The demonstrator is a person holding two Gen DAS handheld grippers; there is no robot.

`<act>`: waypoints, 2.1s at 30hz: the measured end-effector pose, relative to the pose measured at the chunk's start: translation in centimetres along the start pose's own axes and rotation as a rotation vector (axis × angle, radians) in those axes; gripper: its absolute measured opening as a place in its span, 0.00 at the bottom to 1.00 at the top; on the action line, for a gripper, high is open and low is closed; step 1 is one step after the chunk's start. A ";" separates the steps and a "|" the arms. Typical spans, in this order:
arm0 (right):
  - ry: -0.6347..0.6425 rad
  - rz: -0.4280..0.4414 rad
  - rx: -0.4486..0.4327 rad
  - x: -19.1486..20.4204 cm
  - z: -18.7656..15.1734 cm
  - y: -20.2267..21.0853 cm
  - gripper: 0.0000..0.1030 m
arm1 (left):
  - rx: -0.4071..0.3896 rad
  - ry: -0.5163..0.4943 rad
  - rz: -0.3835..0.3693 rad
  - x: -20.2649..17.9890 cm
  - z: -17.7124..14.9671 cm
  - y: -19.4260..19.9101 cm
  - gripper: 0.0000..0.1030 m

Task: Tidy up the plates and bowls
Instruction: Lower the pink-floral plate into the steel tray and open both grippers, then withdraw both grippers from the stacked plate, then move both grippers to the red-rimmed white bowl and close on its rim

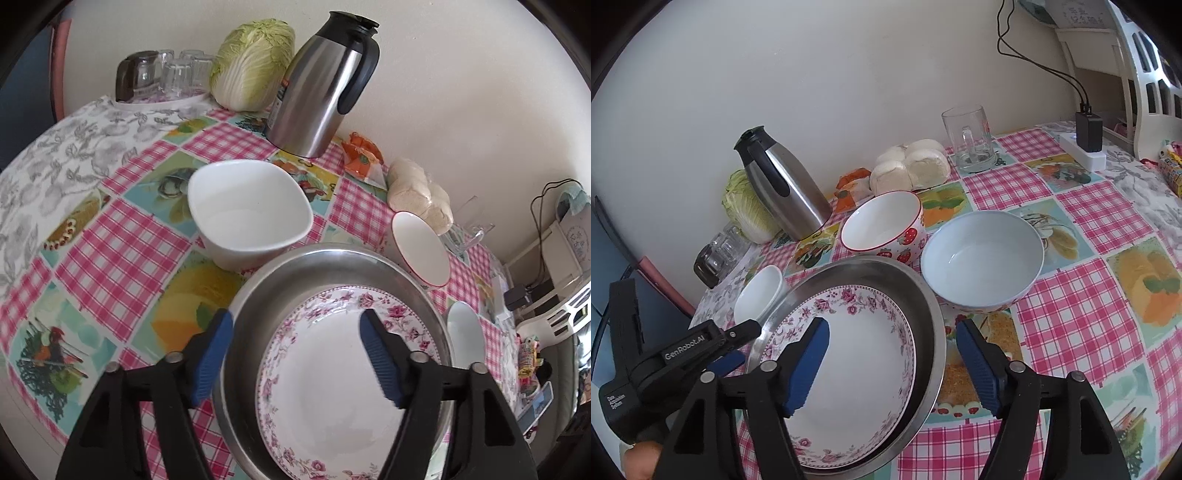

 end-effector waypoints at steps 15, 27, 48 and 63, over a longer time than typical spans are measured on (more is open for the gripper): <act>0.031 -0.055 -0.011 -0.8 -0.2 0.0 1.00 | -0.096 -0.131 0.300 2.8 0.8 0.3 1.00; 0.042 -0.098 -0.035 -1.3 -0.2 0.0 1.00 | -0.200 -0.185 0.229 0.4 2.2 1.2 1.00; 0.062 -0.164 -0.047 -3.4 2.8 0.6 1.00 | -0.249 -0.055 -0.017 -2.1 8.0 1.7 1.00; 0.066 -0.139 0.083 -4.5 9.3 -4.3 1.00 | -0.127 -0.119 -0.117 -6.3 8.3 -3.1 1.00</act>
Point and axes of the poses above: each gripper's, at about its wrist camera, not at the fingertips, and y roughly against the way its jaws point, x to its left, z to its top, the point moved 9 cm from there along -y, roughly the way its jaws point, and after that the axes turned 11 degrees about y, right-handed, at the moved point
